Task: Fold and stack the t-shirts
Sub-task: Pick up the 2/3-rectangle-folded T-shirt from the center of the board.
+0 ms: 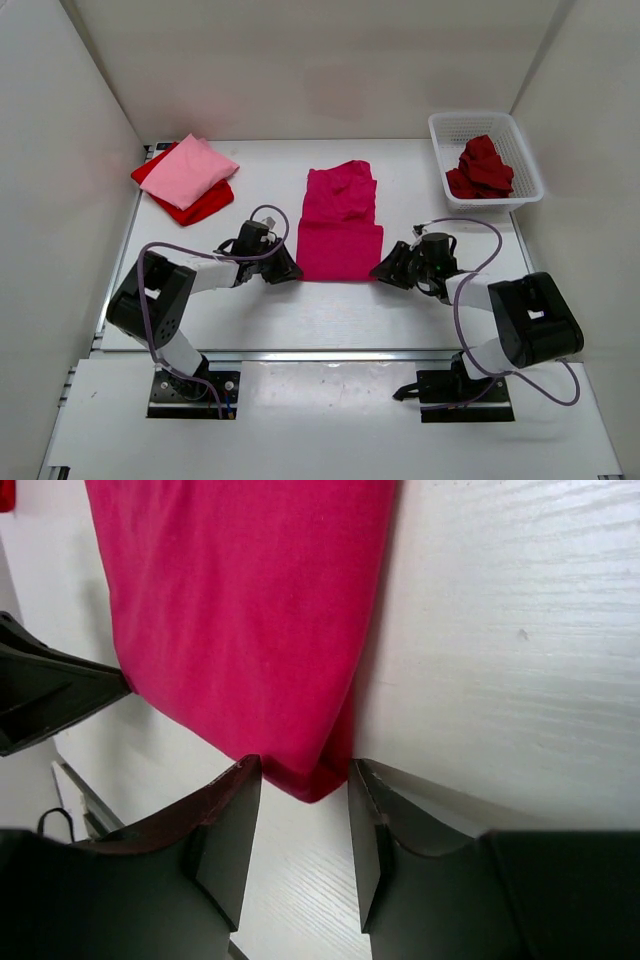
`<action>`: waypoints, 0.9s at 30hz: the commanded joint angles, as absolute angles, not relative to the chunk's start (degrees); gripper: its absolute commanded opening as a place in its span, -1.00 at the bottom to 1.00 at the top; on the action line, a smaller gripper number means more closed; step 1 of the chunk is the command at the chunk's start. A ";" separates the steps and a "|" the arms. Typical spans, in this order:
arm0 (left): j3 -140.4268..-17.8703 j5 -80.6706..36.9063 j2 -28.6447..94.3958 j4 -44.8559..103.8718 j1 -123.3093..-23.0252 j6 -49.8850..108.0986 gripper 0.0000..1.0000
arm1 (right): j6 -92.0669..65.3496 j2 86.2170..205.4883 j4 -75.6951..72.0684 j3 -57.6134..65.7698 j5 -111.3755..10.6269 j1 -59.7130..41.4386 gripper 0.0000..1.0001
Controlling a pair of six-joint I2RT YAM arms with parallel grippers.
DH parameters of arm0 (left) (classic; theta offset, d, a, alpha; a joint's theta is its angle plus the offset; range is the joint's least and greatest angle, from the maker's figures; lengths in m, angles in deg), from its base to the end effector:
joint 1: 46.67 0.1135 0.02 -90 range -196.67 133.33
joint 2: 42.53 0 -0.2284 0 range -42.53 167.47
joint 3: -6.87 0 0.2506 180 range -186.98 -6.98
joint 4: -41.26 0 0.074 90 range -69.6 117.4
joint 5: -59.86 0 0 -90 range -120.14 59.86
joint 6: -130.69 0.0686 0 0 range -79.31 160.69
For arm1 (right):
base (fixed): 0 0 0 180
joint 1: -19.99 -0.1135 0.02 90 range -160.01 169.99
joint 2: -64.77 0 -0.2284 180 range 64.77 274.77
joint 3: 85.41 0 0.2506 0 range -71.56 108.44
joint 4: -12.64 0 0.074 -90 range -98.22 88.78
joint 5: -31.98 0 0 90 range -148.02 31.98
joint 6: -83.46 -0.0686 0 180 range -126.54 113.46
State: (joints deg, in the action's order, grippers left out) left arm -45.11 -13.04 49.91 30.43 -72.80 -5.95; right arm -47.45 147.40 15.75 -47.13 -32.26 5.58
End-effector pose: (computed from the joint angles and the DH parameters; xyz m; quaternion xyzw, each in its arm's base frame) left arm 0.2673 -0.1536 0.0702 -0.1176 0.9269 -0.3073 0.1806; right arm 0.2560 0.0966 0.0753 0.1139 0.8854 0.3666 0.2622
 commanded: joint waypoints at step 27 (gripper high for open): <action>-36.31 -14.85 8.39 -6.33 -77.61 3.41 -1.00 | -57.35 106.81 -17.29 -56.20 -48.25 -18.94 -0.99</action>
